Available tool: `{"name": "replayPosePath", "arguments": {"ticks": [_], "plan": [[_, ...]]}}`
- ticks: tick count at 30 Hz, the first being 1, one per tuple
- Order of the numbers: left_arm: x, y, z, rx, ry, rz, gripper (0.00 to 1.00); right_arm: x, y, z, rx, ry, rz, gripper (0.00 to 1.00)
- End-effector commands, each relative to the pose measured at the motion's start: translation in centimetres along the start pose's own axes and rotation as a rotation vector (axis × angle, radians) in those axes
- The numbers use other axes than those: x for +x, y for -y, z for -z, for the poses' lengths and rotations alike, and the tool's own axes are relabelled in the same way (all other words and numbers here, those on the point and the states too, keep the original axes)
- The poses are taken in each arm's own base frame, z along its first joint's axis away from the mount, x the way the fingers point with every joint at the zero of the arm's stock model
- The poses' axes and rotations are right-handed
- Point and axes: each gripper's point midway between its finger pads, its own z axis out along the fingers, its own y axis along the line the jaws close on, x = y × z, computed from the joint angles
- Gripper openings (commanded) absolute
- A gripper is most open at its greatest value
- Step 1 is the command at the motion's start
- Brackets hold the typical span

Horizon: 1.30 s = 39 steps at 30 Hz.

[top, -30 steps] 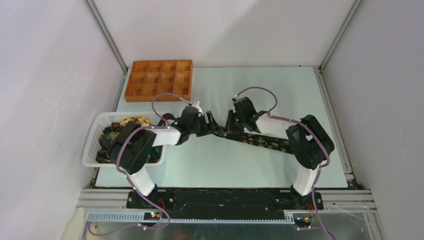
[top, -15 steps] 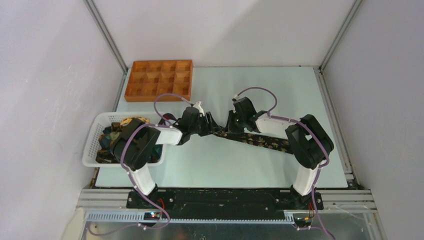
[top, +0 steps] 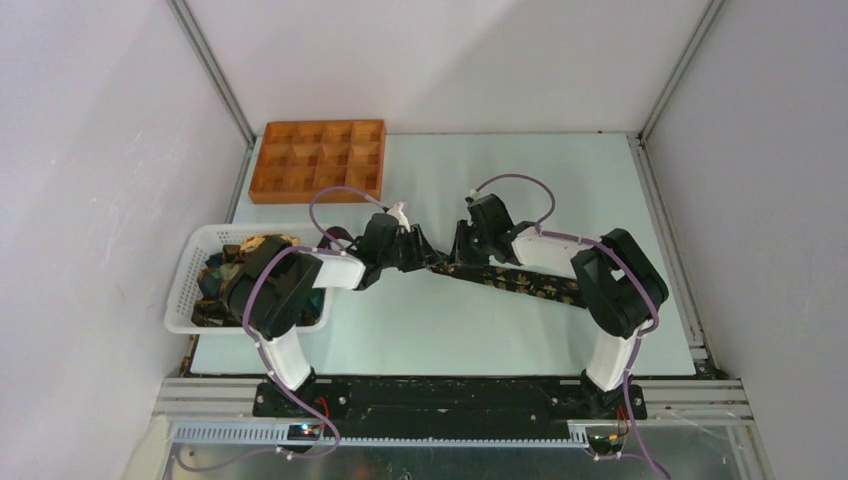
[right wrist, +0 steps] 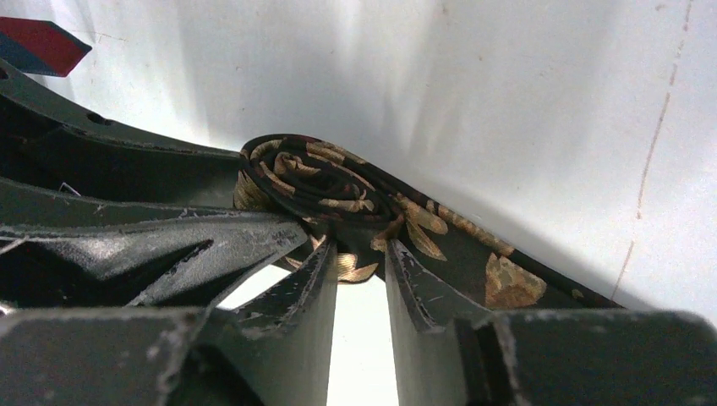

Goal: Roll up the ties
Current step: Roll the tie at the center of the board.

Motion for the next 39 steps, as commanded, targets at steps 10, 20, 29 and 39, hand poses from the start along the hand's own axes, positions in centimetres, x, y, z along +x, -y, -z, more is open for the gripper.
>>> {"name": "replayPosePath", "arguments": {"ticks": [10,20,29,39], "plan": [[-1.7,0.8,1.0,-0.107,-0.006,-0.108,0.41,-4.2,1.0,7.7,0.009,0.224,0.005,0.46],[-2.8,0.8,2.4,-0.314,-0.016,-0.259,0.4,-3.3,4.7,9.2,0.071,0.245,-0.033,0.46],[-4.2,-0.2,3.6,-0.577,-0.012,-0.458,0.41,-3.1,5.2,10.3,0.08,0.273,-0.036,0.47],[-4.0,-0.1,4.0,-0.819,-0.056,-0.739,0.4,-3.3,5.4,11.5,0.087,0.303,-0.045,0.47]]}}
